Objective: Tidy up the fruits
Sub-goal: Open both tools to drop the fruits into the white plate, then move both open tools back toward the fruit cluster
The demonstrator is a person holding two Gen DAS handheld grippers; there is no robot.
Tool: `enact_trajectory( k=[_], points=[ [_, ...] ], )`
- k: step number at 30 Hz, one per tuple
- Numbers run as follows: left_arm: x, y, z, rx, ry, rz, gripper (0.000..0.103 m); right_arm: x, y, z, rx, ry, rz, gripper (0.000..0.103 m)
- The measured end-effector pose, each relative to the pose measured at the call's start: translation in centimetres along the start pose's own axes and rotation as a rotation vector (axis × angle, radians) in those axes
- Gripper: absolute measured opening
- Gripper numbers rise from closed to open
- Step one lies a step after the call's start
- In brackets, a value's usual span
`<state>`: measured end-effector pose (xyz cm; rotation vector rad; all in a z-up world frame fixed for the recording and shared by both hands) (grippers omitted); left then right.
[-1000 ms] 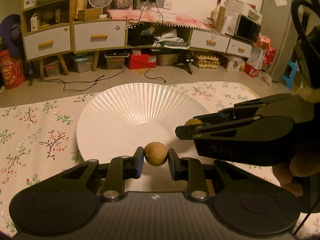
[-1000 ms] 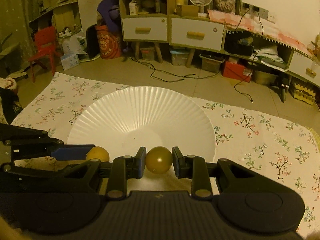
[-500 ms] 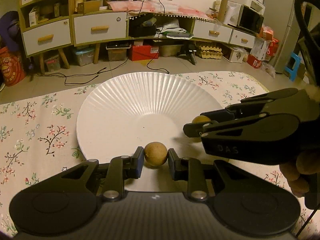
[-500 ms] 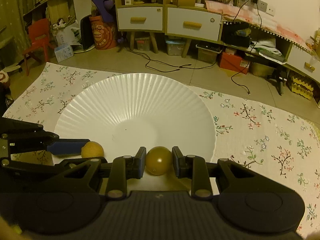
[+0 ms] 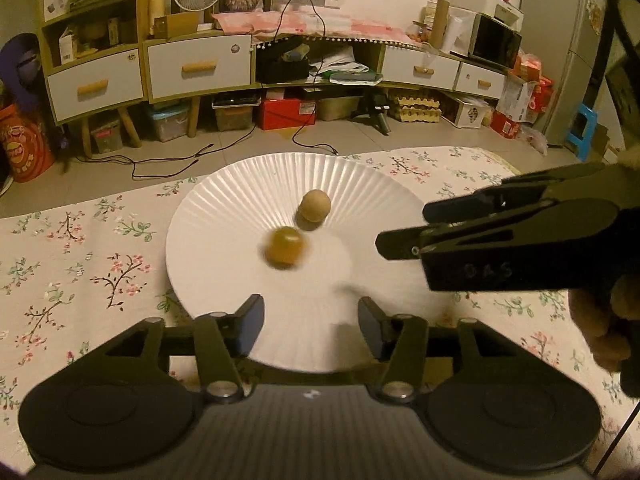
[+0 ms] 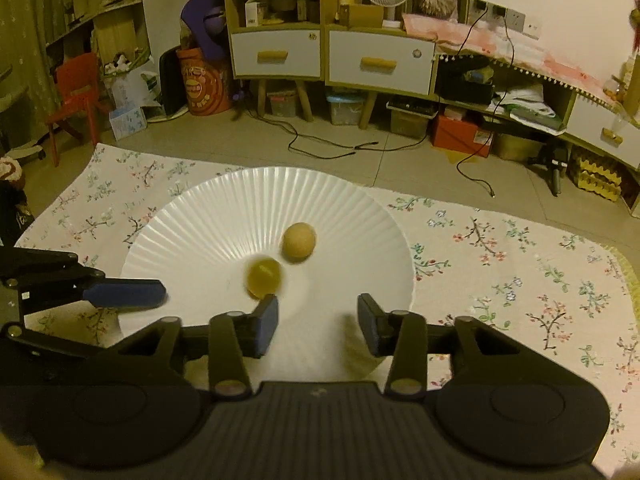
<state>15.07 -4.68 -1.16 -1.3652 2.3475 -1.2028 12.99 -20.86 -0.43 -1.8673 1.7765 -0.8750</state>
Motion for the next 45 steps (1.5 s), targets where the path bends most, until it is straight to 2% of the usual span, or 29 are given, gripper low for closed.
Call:
enact_trajectory(
  k=[9, 17, 30, 40, 45],
  points=[
    [0.9, 1.6, -2.5, -0.003, 0.007, 0.028, 0.085, 1.1, 1.1, -3.5, 0.055, -0.022, 0.016, 0.067],
    [1.7, 3.3, -4.3, -0.014, 0.023, 0.031, 0.098, 1.6, 2.7, -5.6, 0.065, -0.022, 0.023, 0.076],
    [2.6, 6.3, -7.1, -0.029, 0.031, 0.037, 0.103, -0.1, 4.9, -8.0, 0.078, -0.030, -0.011, 0.088],
    [1.6, 8.4, -8.8, -0.005, -0.024, 0.045, 0.103, -1.8, 6.5, -9.0, 0.102, -0.061, -0.033, 0.092],
    [0.9, 9.7, -8.9, -0.027, -0.011, 0.009, 0.103, -1.9, 7.1, -8.9, 0.083, -0.091, 0.010, 0.092]
  ],
)
Point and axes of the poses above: each gripper's, at about its wrist camera, not at the fingertips, and z roughly the way its jaws point, x to its right, y to its underside, the point moved 3 cm from there along z, roughly the way its jaws point, and after that the axes turned 14 degrees about y, right-handed, at the moved point
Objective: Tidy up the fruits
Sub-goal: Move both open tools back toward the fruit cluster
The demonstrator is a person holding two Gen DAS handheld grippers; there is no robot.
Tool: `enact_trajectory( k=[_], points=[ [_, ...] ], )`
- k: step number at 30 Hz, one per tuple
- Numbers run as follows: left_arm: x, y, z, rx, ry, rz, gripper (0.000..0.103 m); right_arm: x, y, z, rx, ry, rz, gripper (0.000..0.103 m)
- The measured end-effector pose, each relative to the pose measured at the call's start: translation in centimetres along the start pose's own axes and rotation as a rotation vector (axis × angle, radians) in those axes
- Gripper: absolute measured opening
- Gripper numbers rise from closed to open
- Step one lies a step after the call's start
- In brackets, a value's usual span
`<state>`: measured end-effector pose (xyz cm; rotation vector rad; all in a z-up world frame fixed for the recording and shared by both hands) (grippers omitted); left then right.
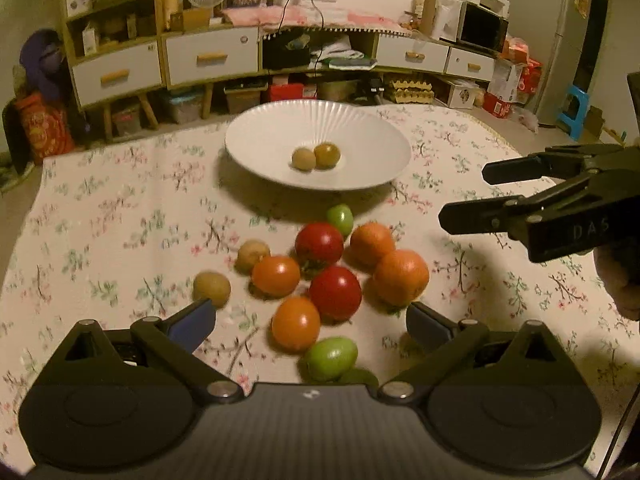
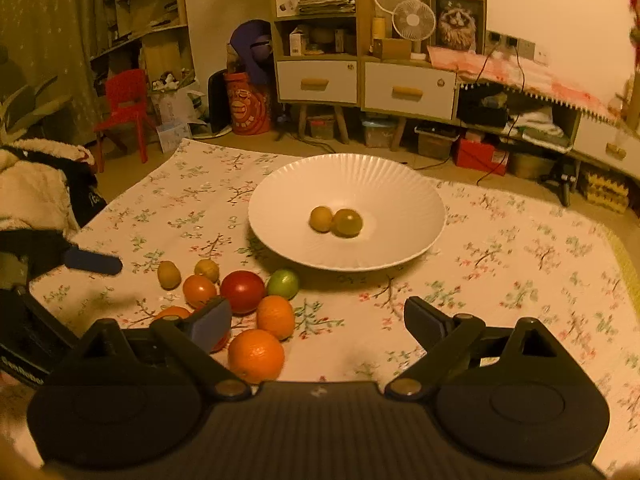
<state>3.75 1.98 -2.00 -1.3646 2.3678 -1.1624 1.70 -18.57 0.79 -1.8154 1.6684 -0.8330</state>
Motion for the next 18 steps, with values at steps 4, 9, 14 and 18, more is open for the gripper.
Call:
enact_trajectory(
  k=[4, 9, 14, 18],
  points=[
    [-0.1, 0.3, -0.5, 0.002, -0.002, -0.001, 0.103, -0.3, 0.7, 0.1, -0.012, -0.004, 0.000, 0.092],
    [-0.5, 0.8, -0.9, 0.010, 0.000, 0.006, 0.103, -0.5, 1.7, 0.3, -0.033, -0.011, -0.004, 0.093],
    [-1.0, 1.5, -1.0, -0.003, -0.005, 0.010, 0.103, -0.8, 2.8, 0.6, -0.053, -0.007, -0.019, 0.093],
    [-1.8, 2.2, -1.0, -0.014, -0.020, -0.003, 0.103, -1.3, 3.4, 0.7, -0.068, -0.015, -0.036, 0.093]
  ],
)
Point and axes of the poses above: each gripper's, at about its wrist camera, not at the fingertips, and z roughly the way its jaws point, x to its right, y to its underside, the point moved 3 cm from there along z, roughly the way its jaws point, and after that the axes turned 14 degrees about y, right-handed, at the moved point
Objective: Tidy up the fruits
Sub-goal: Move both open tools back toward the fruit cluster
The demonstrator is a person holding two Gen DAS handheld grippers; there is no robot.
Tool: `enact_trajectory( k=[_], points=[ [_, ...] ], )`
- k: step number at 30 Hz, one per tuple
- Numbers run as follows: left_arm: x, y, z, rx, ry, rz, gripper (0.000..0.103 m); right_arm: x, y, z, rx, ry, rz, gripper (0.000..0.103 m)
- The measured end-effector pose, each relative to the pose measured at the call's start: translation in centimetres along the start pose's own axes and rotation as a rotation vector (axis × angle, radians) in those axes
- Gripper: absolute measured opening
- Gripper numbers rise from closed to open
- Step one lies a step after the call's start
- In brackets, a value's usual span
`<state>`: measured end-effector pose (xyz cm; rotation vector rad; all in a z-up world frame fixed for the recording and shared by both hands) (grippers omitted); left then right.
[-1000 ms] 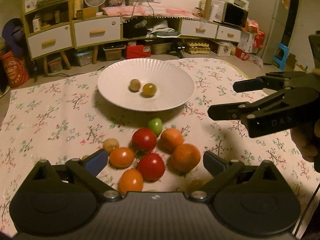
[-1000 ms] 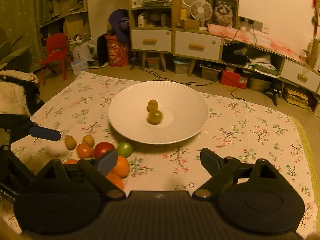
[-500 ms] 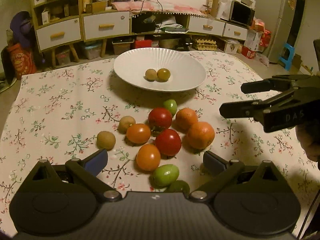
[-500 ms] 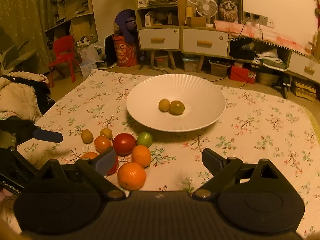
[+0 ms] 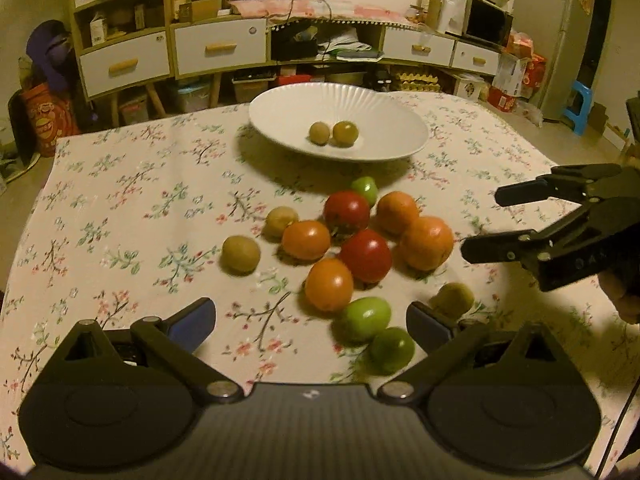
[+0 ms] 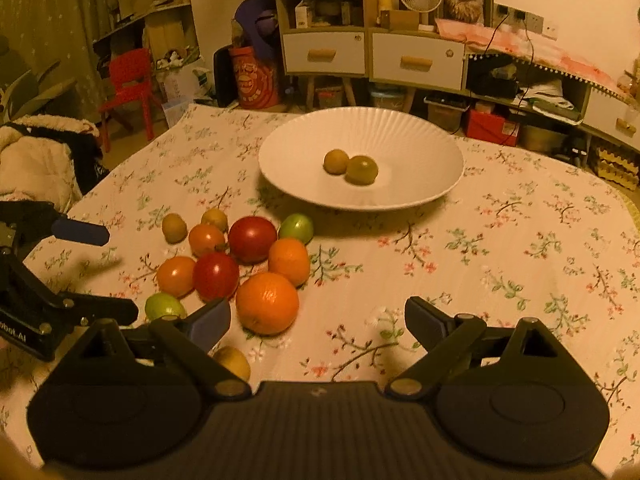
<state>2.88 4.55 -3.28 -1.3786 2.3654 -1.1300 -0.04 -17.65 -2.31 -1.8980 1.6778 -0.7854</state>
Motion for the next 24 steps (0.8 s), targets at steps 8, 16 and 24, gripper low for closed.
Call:
enact_trajectory(
  k=[8, 16, 24],
  points=[
    [-1.1, 0.5, 0.4, -0.003, 0.010, -0.032, 0.102, -1.2, 0.8, 0.3, -0.014, -0.004, -0.057, 0.093],
    [-0.2, 0.5, 0.9, -0.031, 0.104, -0.071, 0.083, -1.5, 1.1, 0.5, -0.014, 0.002, -0.082, 0.092],
    [1.6, 1.3, 1.7, -0.048, 0.197, -0.094, 0.069, -1.7, 1.0, 0.8, -0.013, -0.003, -0.076, 0.092]
  ],
)
Point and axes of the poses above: each gripper's, at about its wrist camera, not at the fingertips, and z roughly the way its jaws point, x to its right, y to its underside, the point moved 3 cm from there along z, roughly the way its jaws point, and after that the axes turned 14 degrees about y, right-handed, at the moved point
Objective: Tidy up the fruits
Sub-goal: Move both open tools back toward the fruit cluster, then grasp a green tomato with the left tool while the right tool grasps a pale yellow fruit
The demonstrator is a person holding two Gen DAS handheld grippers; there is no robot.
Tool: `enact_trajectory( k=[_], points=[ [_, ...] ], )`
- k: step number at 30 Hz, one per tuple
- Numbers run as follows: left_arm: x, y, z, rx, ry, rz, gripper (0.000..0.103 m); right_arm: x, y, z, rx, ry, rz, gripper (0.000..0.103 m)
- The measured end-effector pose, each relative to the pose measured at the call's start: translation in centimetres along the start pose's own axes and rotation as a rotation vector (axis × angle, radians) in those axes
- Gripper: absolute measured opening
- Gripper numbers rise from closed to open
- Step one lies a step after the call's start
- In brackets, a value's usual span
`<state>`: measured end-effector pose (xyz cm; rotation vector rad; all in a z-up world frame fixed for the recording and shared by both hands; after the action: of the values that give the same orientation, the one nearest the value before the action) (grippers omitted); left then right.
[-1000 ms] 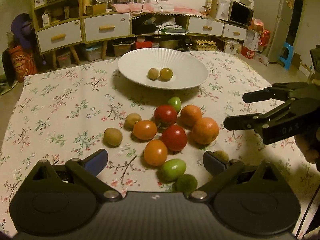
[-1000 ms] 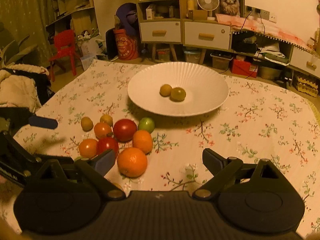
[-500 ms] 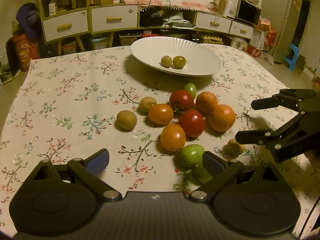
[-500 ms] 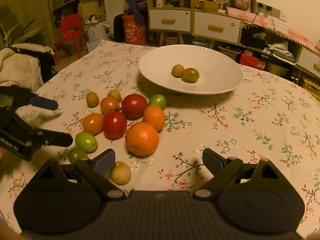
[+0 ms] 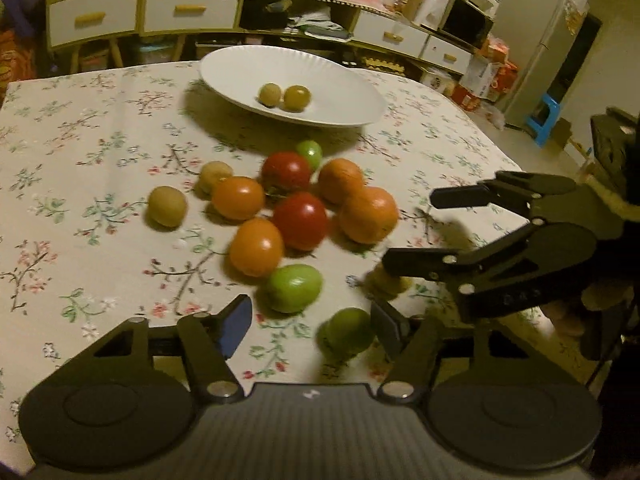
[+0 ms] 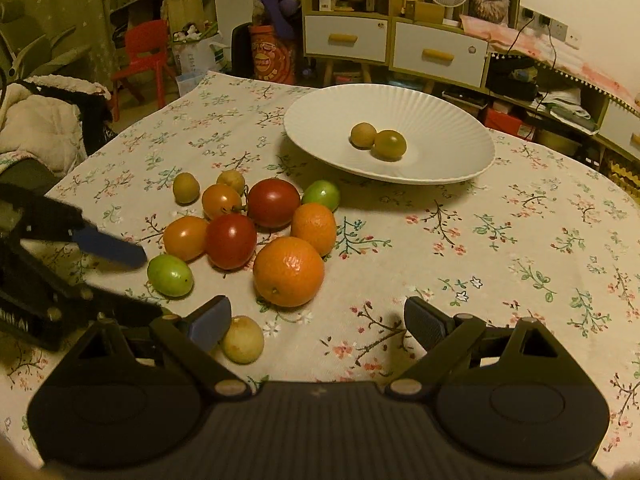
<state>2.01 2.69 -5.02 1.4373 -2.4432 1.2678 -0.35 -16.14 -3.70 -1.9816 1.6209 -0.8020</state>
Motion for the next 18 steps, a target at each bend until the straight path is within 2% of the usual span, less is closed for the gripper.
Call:
enact_trajectory(
  k=[6, 9, 13, 18],
  points=[
    [0.3, 0.1, 0.4, -0.024, 0.001, -0.001, 0.063, -0.4, 0.2, -0.1, -0.019, -0.030, -0.009, 0.088],
    [0.8, 0.4, 0.4, -0.045, -0.012, 0.034, 0.062, -0.9, 0.6, -0.4, -0.033, -0.057, -0.027, 0.085],
    [1.0, 0.6, 0.5, -0.057, -0.014, 0.049, 0.059, -1.5, 1.0, -0.5, -0.048, -0.092, -0.053, 0.076],
    [1.1, 0.5, 0.5, -0.063, -0.010, 0.043, 0.050, -2.1, 1.2, -0.6, -0.058, -0.112, -0.073, 0.065]
  ],
)
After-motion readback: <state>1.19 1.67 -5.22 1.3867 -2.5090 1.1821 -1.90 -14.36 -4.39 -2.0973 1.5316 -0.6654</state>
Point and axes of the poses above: each gripper's, at about its wrist camera, not at the fingertips, and z roughly the way its jaws point, x to its right, y to its underside, the point moved 3 cm from there along z, roughly the way its jaws point, and after that the axes turned 14 degrees about y, right-handed, at the moved point
